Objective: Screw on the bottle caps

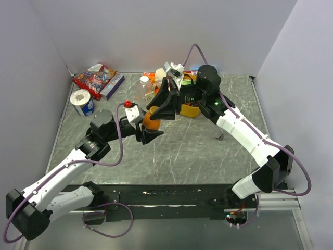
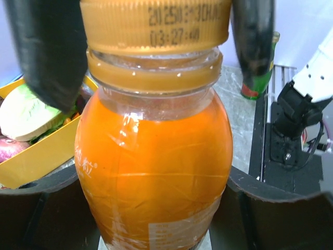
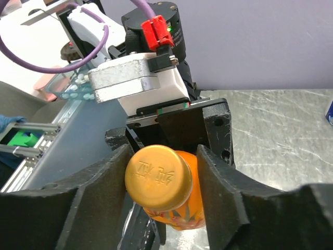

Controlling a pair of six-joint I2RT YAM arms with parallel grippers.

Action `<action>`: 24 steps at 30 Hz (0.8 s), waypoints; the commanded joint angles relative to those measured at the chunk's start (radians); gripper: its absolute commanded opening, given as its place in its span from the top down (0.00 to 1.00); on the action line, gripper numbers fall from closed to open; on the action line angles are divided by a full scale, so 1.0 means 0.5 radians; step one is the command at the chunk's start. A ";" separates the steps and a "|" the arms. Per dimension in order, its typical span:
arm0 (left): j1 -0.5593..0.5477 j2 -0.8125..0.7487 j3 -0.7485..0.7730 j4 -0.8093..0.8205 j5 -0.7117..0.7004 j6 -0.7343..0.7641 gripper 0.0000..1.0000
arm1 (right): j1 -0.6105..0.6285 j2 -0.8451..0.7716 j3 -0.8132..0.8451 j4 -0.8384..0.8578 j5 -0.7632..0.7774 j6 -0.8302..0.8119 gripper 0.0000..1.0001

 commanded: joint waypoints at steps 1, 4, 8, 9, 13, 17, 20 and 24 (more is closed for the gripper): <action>-0.005 0.010 0.064 0.246 -0.018 -0.167 0.99 | 0.008 0.015 0.019 0.075 0.061 -0.008 0.46; -0.005 0.029 0.076 0.274 -0.049 -0.235 0.99 | 0.020 -0.006 0.001 0.057 0.153 -0.024 0.58; -0.026 0.084 0.107 0.332 -0.223 -0.333 0.99 | 0.035 -0.022 0.031 -0.020 0.279 -0.057 0.74; -0.057 0.093 0.122 0.323 -0.285 -0.324 0.99 | 0.041 -0.019 0.074 -0.066 0.303 -0.082 0.83; -0.207 0.112 0.104 0.323 -0.818 -0.067 0.99 | 0.075 -0.037 0.114 -0.271 0.563 -0.177 1.00; -0.327 0.222 0.116 0.415 -1.285 0.099 0.99 | 0.121 -0.071 0.096 -0.412 0.772 -0.254 1.00; -0.419 0.314 0.129 0.501 -1.552 0.179 0.99 | 0.134 -0.089 0.077 -0.449 0.868 -0.281 1.00; -0.431 0.375 0.190 0.437 -1.632 0.057 0.99 | 0.140 -0.092 0.074 -0.489 0.917 -0.321 1.00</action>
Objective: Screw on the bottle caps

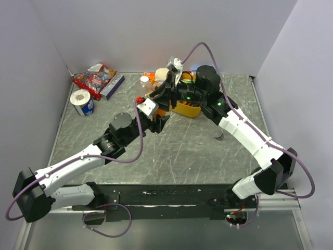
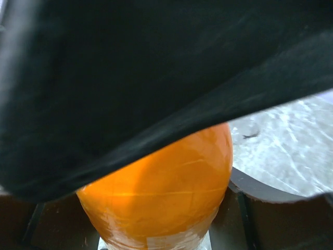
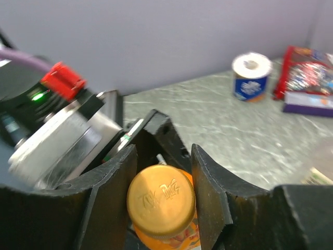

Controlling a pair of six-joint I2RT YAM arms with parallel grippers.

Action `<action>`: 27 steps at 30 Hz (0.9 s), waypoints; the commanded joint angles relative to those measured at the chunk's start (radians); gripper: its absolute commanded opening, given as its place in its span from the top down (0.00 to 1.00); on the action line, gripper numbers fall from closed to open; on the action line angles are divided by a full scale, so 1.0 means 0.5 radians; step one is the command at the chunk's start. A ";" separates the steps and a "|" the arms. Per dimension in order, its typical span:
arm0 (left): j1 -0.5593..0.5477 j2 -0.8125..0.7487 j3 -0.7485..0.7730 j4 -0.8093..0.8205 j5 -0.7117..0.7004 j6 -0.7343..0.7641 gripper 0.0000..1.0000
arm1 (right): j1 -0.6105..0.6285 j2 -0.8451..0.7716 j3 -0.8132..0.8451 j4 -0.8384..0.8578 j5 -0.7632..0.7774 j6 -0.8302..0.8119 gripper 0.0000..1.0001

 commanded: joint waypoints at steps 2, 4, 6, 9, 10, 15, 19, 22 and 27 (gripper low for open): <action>-0.029 0.067 0.144 0.066 -0.300 -0.009 0.99 | 0.091 -0.043 0.035 -0.154 0.128 -0.018 1.00; -0.032 0.042 0.113 0.044 -0.251 -0.012 0.99 | 0.088 -0.046 0.026 -0.160 0.125 -0.040 1.00; -0.026 0.024 0.098 -0.026 -0.248 -0.095 0.82 | 0.085 -0.046 0.019 -0.166 0.122 -0.058 1.00; -0.023 -0.022 0.049 -0.118 -0.217 -0.111 0.18 | 0.072 -0.046 0.032 -0.187 0.104 -0.089 1.00; -0.023 -0.068 0.024 -0.146 -0.211 -0.126 0.04 | 0.054 -0.043 0.038 -0.194 0.082 -0.092 1.00; 0.032 -0.261 -0.169 -0.430 0.025 -0.205 0.04 | -0.016 -0.013 0.108 -0.194 0.033 -0.119 1.00; 0.139 -0.427 -0.209 -0.844 0.255 -0.289 0.04 | -0.075 0.027 0.133 -0.175 0.030 -0.205 1.00; 0.213 -0.537 -0.237 -1.136 0.350 -0.313 0.04 | -0.112 0.024 -0.035 0.002 0.052 -0.408 1.00; 0.617 -0.618 -0.197 -1.330 0.424 -0.390 0.04 | -0.148 0.116 -0.373 0.492 0.027 -0.595 1.00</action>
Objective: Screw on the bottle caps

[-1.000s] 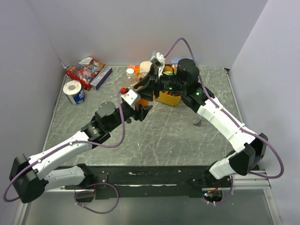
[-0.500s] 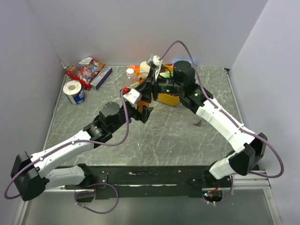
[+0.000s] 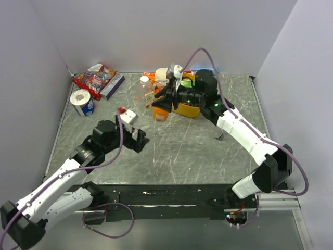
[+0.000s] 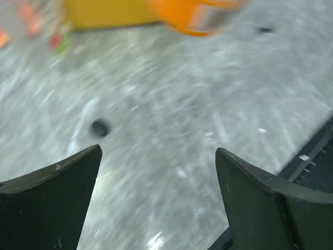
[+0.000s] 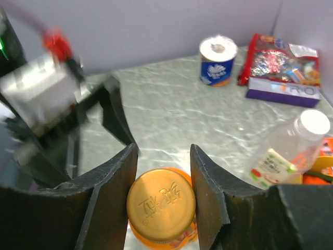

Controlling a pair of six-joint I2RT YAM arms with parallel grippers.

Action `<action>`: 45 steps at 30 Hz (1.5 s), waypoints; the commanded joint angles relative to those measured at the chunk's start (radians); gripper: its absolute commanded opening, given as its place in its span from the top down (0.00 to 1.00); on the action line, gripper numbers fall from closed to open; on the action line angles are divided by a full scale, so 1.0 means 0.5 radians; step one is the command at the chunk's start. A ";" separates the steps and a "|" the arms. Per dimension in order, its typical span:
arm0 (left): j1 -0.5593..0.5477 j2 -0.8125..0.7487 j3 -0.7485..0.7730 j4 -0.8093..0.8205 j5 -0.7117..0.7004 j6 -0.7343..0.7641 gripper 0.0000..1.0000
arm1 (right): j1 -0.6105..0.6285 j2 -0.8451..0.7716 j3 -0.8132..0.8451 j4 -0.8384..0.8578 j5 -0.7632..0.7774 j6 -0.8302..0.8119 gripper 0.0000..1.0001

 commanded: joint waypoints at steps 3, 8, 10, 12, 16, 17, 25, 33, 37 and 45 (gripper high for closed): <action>0.485 -0.094 0.041 -0.213 -0.045 -0.053 0.04 | -0.031 0.178 -0.323 0.653 -0.060 -0.279 1.00; 0.724 -0.064 0.096 -0.182 -0.235 0.046 0.04 | -0.046 0.417 -0.372 1.028 -0.094 -0.338 1.00; 0.770 -0.055 0.108 -0.210 -0.214 0.061 0.04 | -0.062 0.494 -0.351 1.108 -0.103 -0.332 1.00; 0.813 -0.048 0.127 -0.271 -0.189 0.055 0.04 | -0.071 0.620 -0.286 1.191 -0.125 -0.316 1.00; 0.853 -0.064 0.124 -0.308 -0.171 0.067 0.04 | -0.077 0.810 -0.167 1.197 -0.137 -0.436 1.00; 0.862 -0.067 0.127 -0.308 -0.174 0.070 0.04 | -0.080 0.877 -0.112 1.167 -0.122 -0.469 1.00; 0.911 -0.006 0.096 -0.204 -0.156 0.070 0.04 | -0.086 1.050 0.030 0.927 -0.066 -0.632 1.00; 0.939 0.056 0.075 -0.133 -0.143 0.055 0.04 | -0.086 1.065 -0.065 0.890 -0.060 -0.764 1.00; 0.954 0.059 0.053 -0.118 -0.140 0.040 0.04 | -0.098 1.114 -0.053 0.869 -0.033 -0.685 1.00; 0.970 0.096 0.050 -0.090 -0.125 0.061 0.04 | -0.099 1.111 -0.050 0.820 0.019 -0.703 1.00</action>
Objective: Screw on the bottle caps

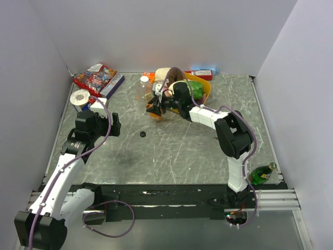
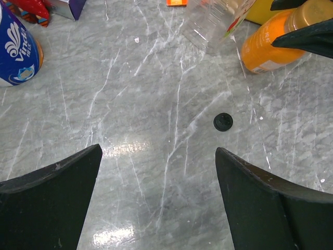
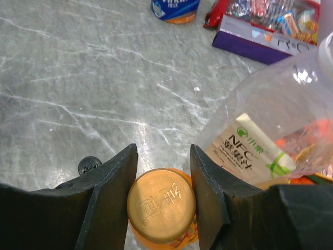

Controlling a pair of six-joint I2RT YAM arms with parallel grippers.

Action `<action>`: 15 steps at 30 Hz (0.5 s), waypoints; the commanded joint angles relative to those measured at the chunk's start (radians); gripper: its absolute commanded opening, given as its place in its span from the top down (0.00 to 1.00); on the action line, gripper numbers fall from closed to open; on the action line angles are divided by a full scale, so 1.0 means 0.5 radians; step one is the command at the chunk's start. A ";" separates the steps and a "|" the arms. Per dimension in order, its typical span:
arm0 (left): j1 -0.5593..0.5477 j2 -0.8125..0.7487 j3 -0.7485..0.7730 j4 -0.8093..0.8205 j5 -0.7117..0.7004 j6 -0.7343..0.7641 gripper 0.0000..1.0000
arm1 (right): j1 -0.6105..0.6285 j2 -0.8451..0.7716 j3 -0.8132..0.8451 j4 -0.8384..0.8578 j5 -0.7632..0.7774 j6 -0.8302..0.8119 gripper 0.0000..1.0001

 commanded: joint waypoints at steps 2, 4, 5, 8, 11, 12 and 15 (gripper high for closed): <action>0.019 0.026 0.020 0.105 0.036 0.008 0.04 | -0.023 0.015 0.016 -0.044 0.089 -0.032 1.00; 0.025 0.026 0.023 0.111 0.036 0.017 0.04 | -0.023 -0.010 -0.006 -0.096 0.086 -0.065 0.99; 0.025 0.026 0.020 0.114 0.039 0.017 0.04 | -0.020 -0.019 -0.015 -0.096 0.092 -0.062 0.99; 0.031 0.026 0.020 0.120 0.051 0.017 0.04 | -0.020 -0.034 -0.027 -0.124 0.083 -0.068 0.98; 0.038 0.023 0.020 0.123 0.039 0.023 0.04 | -0.017 -0.034 -0.009 -0.203 0.080 -0.099 0.95; 0.038 0.020 0.017 0.126 0.039 0.023 0.04 | -0.017 -0.028 0.016 -0.228 0.083 -0.108 0.92; 0.047 0.008 0.001 0.139 0.042 0.029 0.04 | -0.020 -0.022 0.037 -0.302 0.071 -0.139 0.82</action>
